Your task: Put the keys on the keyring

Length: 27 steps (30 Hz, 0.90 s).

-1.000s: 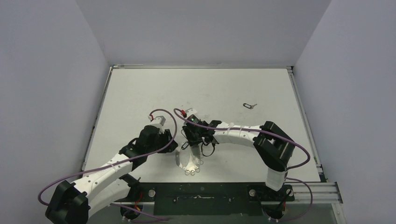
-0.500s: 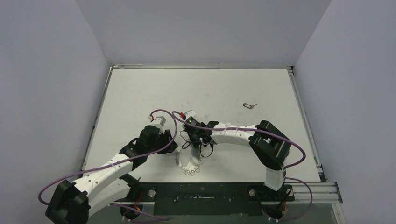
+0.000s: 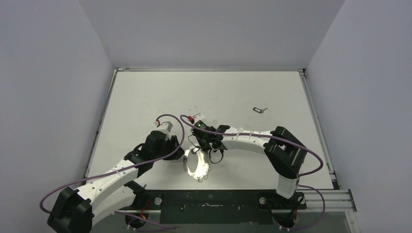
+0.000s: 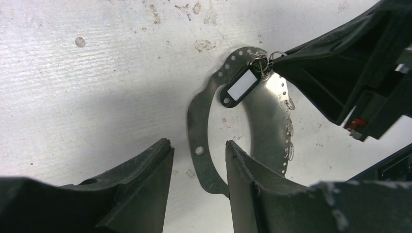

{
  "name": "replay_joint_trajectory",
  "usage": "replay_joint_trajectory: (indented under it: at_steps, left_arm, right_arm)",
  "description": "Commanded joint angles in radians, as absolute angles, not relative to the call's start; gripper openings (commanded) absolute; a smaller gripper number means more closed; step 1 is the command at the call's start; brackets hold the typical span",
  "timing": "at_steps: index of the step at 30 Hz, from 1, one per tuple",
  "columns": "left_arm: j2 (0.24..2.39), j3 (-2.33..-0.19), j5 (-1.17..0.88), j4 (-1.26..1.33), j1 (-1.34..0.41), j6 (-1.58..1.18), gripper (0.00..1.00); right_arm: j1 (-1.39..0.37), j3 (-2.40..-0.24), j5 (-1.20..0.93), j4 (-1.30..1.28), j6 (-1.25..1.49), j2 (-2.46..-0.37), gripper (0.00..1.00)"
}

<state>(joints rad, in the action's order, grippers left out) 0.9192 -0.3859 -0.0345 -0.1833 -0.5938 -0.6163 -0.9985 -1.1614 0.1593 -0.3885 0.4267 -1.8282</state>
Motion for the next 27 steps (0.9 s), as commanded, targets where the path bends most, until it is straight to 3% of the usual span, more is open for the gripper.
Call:
replay_joint_trajectory:
  at_steps: [1,12,27]
  left_arm:
    - [0.906,-0.399,-0.032,-0.171,-0.587,-0.596,0.42]
    - [0.804,-0.417,-0.061,-0.138,-0.587,-0.521,0.41]
    - [0.579,-0.318,-0.093,0.027,-0.587,-0.483,0.41]
  right_arm:
    - [-1.001,-1.165,0.177,-0.389,0.398,-1.723,0.0]
    - [-0.993,-1.098,-0.032,-0.322,0.1,-1.497,0.0]
    - [-1.008,-1.047,-0.073,-0.371,-0.139,-1.326,0.0]
